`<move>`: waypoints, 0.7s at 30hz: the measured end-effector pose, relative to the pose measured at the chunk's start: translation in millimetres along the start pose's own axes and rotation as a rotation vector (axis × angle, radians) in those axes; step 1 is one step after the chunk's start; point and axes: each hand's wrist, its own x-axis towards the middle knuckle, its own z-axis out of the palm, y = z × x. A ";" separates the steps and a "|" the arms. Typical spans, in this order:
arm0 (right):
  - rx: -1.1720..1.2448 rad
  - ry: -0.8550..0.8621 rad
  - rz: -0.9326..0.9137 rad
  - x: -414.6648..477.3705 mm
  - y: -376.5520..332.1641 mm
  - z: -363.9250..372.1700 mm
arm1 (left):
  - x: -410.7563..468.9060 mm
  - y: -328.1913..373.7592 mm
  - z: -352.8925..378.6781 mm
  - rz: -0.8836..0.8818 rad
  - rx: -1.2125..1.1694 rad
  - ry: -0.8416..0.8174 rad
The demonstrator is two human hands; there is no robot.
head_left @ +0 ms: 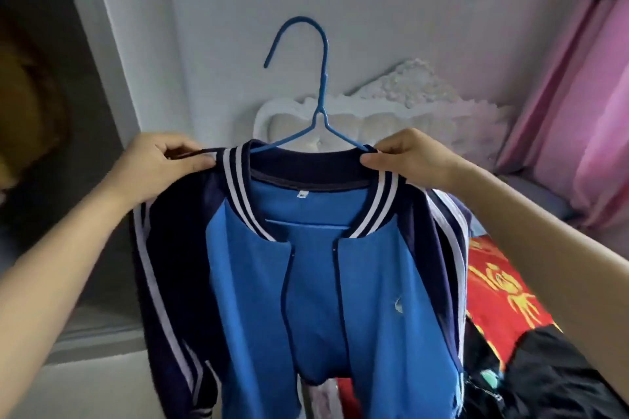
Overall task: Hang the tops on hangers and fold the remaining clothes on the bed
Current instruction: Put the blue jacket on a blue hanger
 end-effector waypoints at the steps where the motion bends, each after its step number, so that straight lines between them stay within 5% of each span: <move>1: 0.017 -0.011 -0.039 8.3 -12.3 10.4 | -7.8 -5.0 -16.5 -0.013 0.032 0.018; 11: 0.279 -0.178 -0.334 102.8 -161.7 147.6 | -88.3 -82.4 -190.3 -0.256 0.257 0.333; 15: 0.327 -0.131 -0.381 140.9 -229.4 205.3 | -103.5 -121.7 -265.5 -0.377 0.360 0.337; 21: 0.509 -0.040 -0.251 197.8 -289.9 282.9 | -117.8 -166.8 -348.5 -0.467 0.654 0.473</move>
